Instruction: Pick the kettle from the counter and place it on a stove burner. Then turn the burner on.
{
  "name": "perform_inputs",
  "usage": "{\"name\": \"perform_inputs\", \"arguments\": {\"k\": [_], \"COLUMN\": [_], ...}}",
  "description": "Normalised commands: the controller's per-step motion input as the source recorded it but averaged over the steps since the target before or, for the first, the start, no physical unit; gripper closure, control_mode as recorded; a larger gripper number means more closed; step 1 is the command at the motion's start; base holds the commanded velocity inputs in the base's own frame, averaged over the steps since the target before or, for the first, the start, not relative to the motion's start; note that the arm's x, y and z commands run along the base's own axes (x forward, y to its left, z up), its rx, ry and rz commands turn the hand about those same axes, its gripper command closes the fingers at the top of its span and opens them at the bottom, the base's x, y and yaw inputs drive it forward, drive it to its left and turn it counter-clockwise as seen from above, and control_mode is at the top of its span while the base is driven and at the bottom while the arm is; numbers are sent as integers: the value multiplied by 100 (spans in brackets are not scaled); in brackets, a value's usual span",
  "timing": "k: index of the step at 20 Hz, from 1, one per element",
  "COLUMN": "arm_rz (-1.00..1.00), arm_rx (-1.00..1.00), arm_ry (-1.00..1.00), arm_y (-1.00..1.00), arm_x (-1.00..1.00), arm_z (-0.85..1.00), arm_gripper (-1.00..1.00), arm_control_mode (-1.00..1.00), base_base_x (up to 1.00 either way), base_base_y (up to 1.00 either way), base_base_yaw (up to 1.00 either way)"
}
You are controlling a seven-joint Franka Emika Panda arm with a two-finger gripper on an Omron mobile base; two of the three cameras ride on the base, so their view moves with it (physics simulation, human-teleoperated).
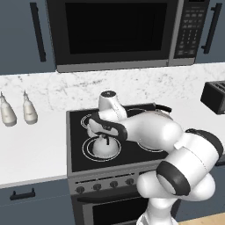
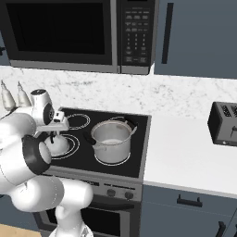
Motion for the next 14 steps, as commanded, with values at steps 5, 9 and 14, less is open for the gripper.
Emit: {"name": "perform_inputs", "arguments": {"k": [5,9,14], "arm_rz": [0,0,0], "arm_rx": [0,0,0], "arm_ry": [0,-5,-7], "arm_y": [0,0,6], "arm_x": [0,0,20], "arm_z": [-30,-3,22], "arm_gripper": [100,100,100], "arm_control_mode": [-100,-100,-100], "base_base_x": [0,0,0], "base_base_y": [0,0,0], "base_base_yaw": [0,0,0]}}
